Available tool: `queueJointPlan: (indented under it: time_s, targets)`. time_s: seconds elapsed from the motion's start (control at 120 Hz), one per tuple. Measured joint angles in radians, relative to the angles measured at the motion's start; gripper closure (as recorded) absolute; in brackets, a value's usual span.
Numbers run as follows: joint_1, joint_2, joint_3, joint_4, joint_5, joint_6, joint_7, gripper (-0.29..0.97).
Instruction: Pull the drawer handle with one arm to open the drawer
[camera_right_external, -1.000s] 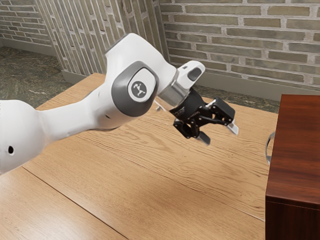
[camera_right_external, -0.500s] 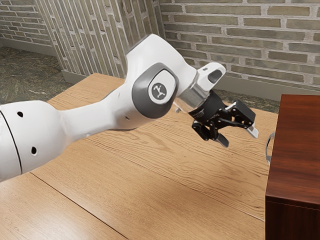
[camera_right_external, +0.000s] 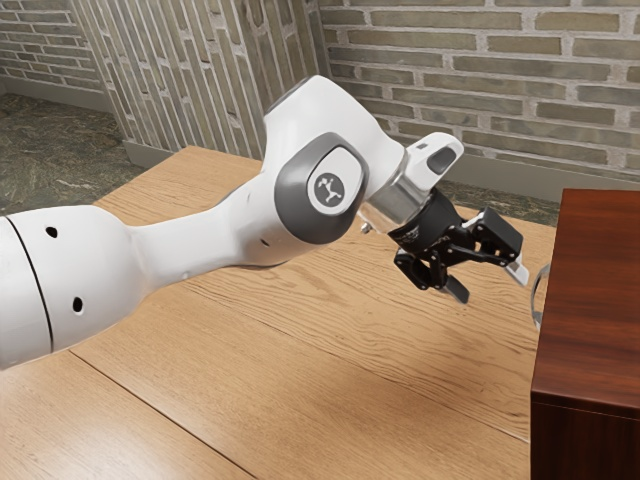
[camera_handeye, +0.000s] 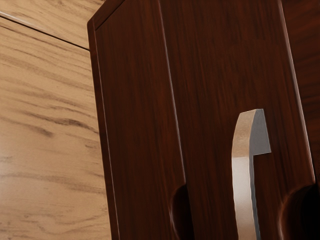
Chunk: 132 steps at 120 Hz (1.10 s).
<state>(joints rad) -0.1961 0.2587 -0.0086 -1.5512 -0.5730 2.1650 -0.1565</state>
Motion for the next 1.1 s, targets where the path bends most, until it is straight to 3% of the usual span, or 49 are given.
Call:
queueJointPlan:
  time_s: [0.75, 1.1]
  targets:
    - [0.001, 0.056, -0.021, 0.037, -0.015, 0.004, -0.001, 0.04]
    - [0.005, 0.053, -0.02, 0.027, -0.031, 0.002, -0.003, 0.19]
